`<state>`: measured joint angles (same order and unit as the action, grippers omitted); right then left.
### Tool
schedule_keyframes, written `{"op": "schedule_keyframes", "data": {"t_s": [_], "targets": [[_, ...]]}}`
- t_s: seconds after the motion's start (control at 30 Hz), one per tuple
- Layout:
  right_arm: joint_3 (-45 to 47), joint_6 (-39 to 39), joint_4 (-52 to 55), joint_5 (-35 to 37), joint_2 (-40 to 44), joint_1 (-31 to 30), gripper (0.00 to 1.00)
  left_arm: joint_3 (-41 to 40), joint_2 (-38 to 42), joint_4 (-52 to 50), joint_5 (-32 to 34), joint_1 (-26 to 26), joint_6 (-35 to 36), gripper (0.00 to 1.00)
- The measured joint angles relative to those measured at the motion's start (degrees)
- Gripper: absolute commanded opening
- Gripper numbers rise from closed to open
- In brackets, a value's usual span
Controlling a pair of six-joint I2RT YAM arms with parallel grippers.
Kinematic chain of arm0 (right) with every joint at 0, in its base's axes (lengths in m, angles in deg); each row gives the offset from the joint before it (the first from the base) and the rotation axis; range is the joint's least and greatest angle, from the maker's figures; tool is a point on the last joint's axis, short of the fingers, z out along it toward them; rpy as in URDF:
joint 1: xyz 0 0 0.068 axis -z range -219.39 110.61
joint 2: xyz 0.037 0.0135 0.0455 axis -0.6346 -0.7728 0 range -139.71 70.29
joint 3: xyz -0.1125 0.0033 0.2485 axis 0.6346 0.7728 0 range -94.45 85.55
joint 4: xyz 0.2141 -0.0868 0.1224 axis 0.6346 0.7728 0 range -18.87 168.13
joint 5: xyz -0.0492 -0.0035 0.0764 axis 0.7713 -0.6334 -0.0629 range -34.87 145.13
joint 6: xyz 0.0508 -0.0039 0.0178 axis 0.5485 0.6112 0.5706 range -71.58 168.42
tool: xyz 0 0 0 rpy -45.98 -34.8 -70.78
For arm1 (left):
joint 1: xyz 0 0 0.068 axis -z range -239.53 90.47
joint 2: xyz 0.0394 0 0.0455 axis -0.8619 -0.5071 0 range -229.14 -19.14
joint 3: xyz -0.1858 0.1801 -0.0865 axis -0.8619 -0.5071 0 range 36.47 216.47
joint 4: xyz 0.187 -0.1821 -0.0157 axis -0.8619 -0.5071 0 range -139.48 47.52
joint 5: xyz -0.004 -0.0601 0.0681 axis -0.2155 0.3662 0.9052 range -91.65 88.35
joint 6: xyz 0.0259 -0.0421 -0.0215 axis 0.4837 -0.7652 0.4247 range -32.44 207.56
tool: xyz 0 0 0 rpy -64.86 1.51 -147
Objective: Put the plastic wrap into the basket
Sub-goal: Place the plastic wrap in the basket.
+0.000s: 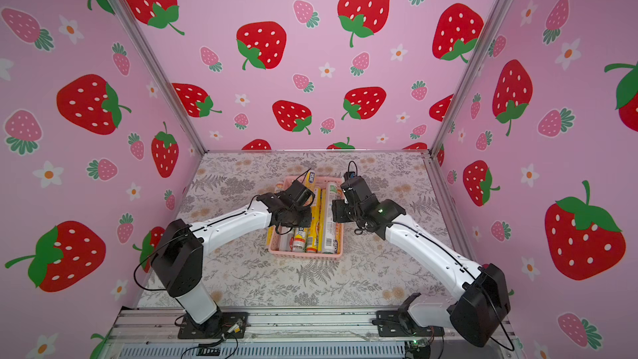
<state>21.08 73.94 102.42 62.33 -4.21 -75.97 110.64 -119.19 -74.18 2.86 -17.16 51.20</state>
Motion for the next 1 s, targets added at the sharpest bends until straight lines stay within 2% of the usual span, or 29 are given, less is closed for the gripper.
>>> {"op": "schedule_keyframes", "data": {"t_s": [0.23, 0.5, 0.83, 1.0], "targets": [[0.15, 0.02, -0.28, -0.50, 0.00, 0.00, 0.66, 0.00, -1.25, 0.26, 0.46, 2.51, -0.81, 0.47], [1.44, 0.72, -0.96, -0.83, 0.02, 0.00, 0.66, 0.46, -2.99, 0.13, 1.03, 3.04, -1.42, 0.51], [1.97, 1.25, -1.03, -1.16, 0.85, 0.00, 0.67, 0.79, -4.48, -0.61, 0.83, 4.11, -1.88, 0.66], [1.97, 1.27, -1.03, -1.18, 1.68, 0.00, 0.67, 0.87, -4.09, -0.26, 0.20, 4.13, -1.95, 0.67]]}}
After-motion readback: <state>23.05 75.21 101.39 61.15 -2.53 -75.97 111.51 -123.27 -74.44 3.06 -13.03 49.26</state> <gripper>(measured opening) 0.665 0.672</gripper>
